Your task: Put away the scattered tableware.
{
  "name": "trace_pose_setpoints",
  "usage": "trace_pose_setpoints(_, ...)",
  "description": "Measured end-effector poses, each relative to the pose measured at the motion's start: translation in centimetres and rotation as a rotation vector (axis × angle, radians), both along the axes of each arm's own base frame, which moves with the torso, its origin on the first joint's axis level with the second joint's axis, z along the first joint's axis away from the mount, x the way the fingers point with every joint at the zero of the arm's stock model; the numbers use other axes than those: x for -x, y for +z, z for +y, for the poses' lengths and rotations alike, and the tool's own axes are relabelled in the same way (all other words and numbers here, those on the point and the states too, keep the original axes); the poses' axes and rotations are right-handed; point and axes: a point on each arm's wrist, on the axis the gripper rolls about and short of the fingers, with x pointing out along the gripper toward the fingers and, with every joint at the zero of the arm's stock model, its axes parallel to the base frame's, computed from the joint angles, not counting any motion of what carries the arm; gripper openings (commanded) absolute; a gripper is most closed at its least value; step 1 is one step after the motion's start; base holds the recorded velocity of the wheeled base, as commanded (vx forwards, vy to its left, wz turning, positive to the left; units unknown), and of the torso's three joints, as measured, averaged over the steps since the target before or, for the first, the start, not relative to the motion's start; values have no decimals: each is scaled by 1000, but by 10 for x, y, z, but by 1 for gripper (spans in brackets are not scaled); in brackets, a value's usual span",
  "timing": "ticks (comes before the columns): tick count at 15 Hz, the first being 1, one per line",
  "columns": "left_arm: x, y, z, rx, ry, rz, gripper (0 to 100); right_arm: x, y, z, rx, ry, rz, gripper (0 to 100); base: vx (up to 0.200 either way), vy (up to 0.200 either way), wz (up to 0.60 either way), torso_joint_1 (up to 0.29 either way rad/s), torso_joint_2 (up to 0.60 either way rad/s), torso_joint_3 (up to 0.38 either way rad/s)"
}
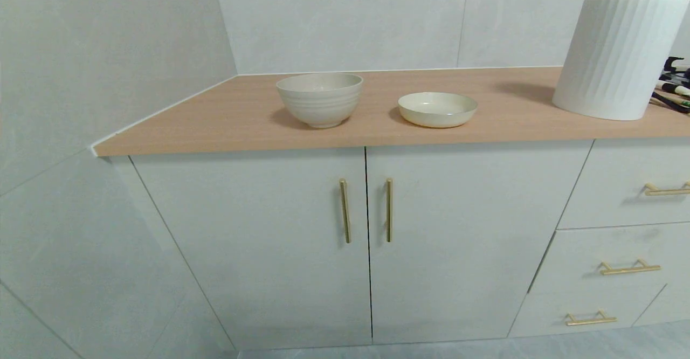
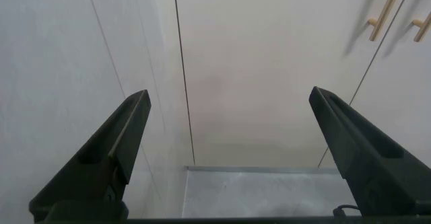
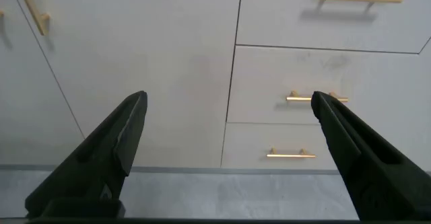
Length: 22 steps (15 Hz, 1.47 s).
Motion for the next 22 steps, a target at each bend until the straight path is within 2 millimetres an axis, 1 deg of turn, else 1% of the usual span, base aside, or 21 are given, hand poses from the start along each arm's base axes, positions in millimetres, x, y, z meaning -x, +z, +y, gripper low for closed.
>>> trace_pose_setpoints(2,0,0,0,0,0,0,100,1,5,0,-10,2,-36,100,0,0,0,0,0,0)
trace_pose_setpoints(4,0,0,0,0,0,0,100,8,28,1,-20,34,-105,100,0,0,0,0,0,0)
trace_pose_setpoints(6,0,0,0,0,0,0,100,12,51,2,-21,144,-80,100,0,0,0,0,0,0)
trace_pose_setpoints(8,0,0,0,0,0,0,100,7,70,4,-23,237,-27,100,0,0,0,0,0,0)
trace_pose_setpoints(12,0,0,0,0,0,0,100,-22,100,7,-40,353,110,100,0,0,0,0,0,0)
trace_pose_setpoints(17,0,0,0,0,0,0,100,-65,125,16,-58,529,252,100,0,0,0,0,0,0)
trace_pose_setpoints(19,0,0,0,0,0,0,100,-88,138,28,-67,614,316,100,0,0,0,0,0,0)
trace_pose_setpoints(22,0,0,0,0,0,0,100,-122,153,52,-65,726,379,100,0,0,0,0,0,0)
